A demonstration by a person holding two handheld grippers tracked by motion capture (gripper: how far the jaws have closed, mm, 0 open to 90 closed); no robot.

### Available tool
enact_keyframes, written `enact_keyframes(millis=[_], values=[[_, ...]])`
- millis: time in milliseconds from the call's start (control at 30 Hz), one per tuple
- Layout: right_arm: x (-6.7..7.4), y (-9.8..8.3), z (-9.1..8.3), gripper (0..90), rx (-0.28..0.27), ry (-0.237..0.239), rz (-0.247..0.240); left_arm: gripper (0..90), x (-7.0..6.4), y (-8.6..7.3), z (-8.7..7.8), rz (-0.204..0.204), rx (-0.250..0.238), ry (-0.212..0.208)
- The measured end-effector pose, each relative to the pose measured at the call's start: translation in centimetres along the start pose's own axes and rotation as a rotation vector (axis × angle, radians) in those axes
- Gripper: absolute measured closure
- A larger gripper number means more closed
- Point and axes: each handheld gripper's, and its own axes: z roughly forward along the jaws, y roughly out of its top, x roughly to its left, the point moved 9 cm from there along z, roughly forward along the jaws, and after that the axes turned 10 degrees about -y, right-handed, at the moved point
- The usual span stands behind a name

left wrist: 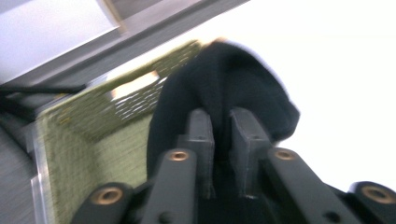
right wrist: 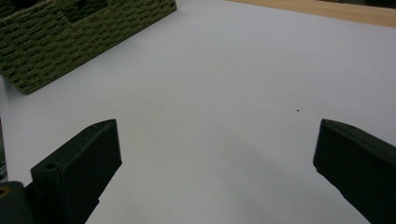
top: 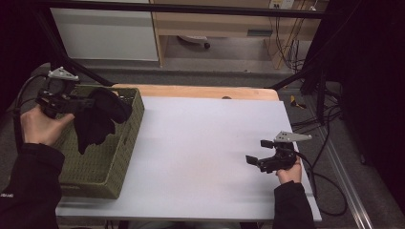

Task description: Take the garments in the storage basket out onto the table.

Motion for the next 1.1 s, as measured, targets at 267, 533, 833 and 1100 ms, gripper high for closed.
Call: enact_keyframes(millis=[267, 533, 833, 1100], values=[[0.1, -0.1, 0.2, 1.4, 0.009, 0.002, -0.005, 82.6, -0.2, -0.1, 1.1, -0.003, -0.001, -0.003], [0.1, 0.0, 0.0, 1.4, -0.001, 0.001, 0.000, 84.0, -0.4, 0.7, -0.5, 0.007, -0.040, 0.006], [0.1, 0.0, 0.0, 1.4, 0.002, 0.001, 0.001, 84.6, -0.6, 1.6, -1.9, 0.004, -0.079, -0.001], [0.1, 0.0, 0.0, 1.4, 0.000, 0.001, 0.000, 84.6, -1.9, 3.2, -2.6, 0.034, -0.098, -0.014]])
